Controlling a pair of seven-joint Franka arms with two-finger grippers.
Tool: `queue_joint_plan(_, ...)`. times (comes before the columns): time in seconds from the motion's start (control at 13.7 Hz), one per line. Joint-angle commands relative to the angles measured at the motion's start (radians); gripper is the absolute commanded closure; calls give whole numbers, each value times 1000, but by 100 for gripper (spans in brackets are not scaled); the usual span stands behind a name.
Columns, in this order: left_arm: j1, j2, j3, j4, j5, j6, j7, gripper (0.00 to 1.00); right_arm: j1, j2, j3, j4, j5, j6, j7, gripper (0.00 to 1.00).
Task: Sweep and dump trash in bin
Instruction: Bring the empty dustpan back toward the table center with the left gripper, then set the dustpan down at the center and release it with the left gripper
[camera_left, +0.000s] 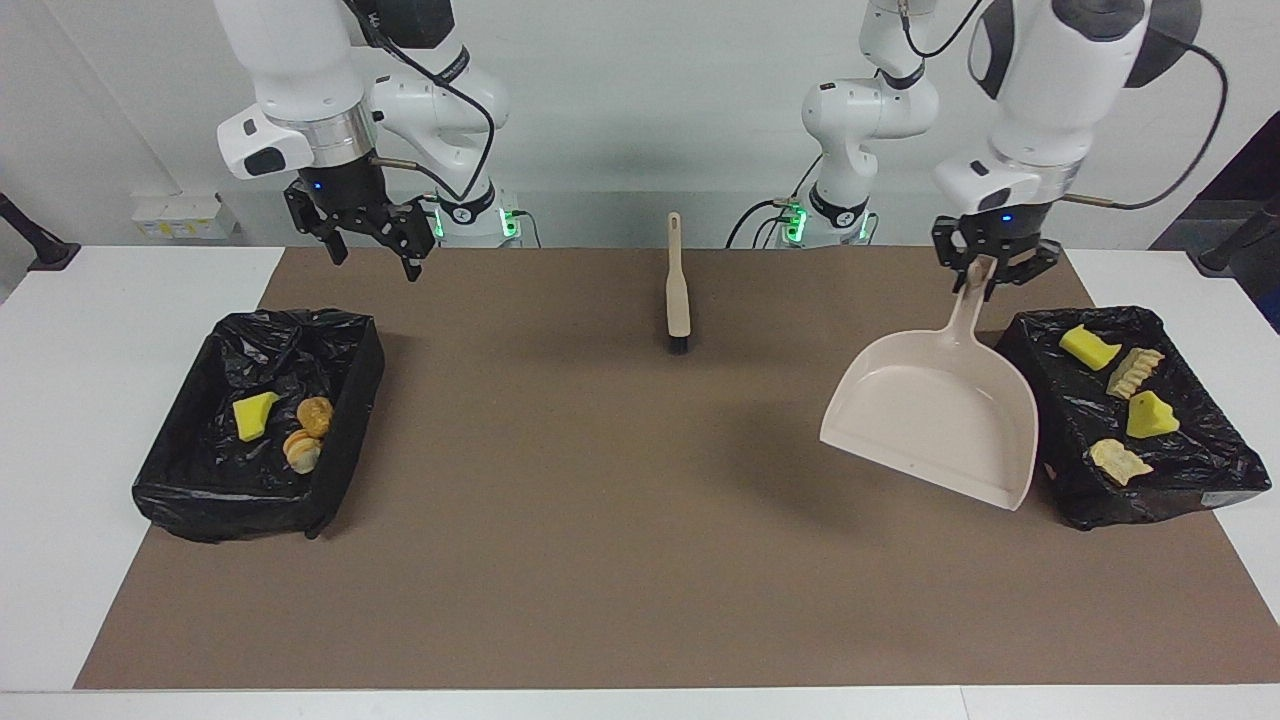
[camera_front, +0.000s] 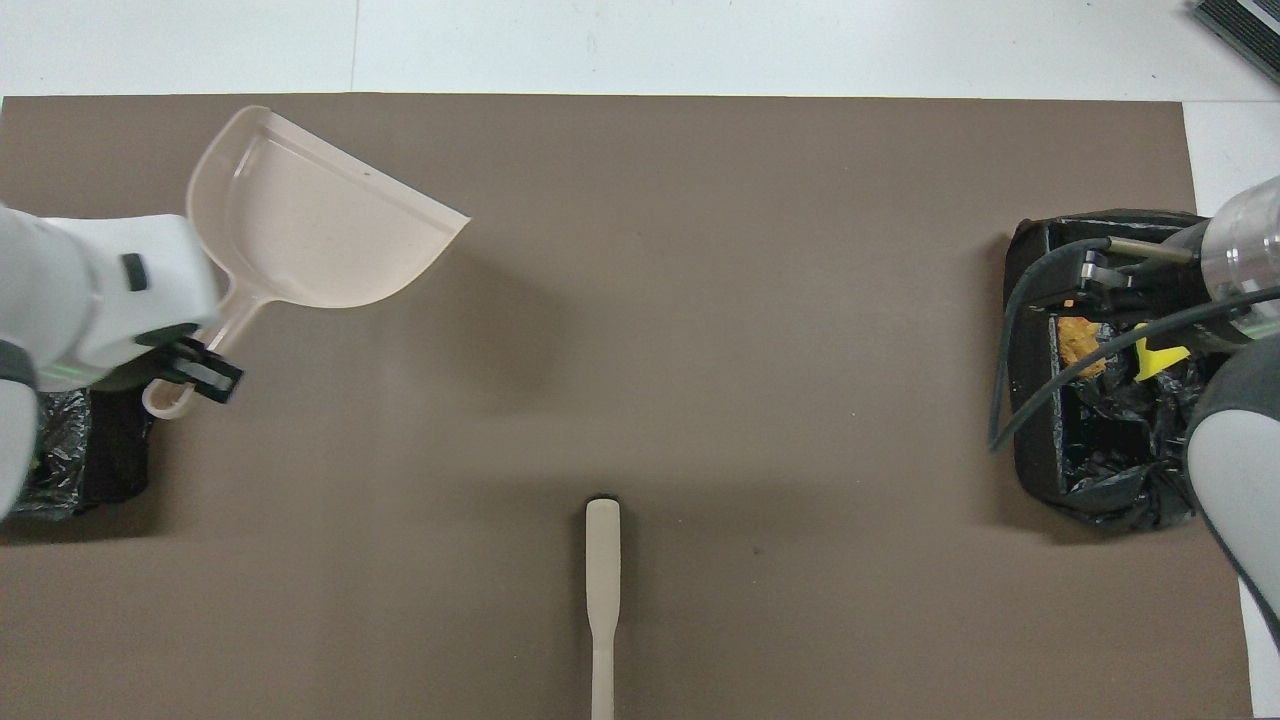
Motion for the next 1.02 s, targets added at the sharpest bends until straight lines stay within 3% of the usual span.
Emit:
queue_joint_plan(0.0, -120, -17, 24, -81, -92, 119, -240, 100, 15, 4, -33, 20, 36, -10, -34, 0)
queue_joint_plan(0.22, -261, 43, 24, -126, -94, 287, -476, 100, 8, 1, -33, 14, 43, -10, -35, 0)
queue_joint_plan(0.44, -365, 174, 25, -121, -71, 397, -601, 100, 2, 2, -33, 14, 44, -8, -67, 0)
queue_joint_plan(0.58, -376, 247, 25, -109, -23, 514, -658, 100, -5, 1, -33, 11, 44, -8, -77, 0)
queue_joint_plan(0.8, -377, 313, 24, -92, -23, 587, -666, 100, -5, 1, -32, 12, 44, -8, -77, 0)
queue_joint_plan(0.95, -375, 317, 24, -95, -32, 600, -684, 100, -5, 1, -32, 12, 44, -8, -77, 0)
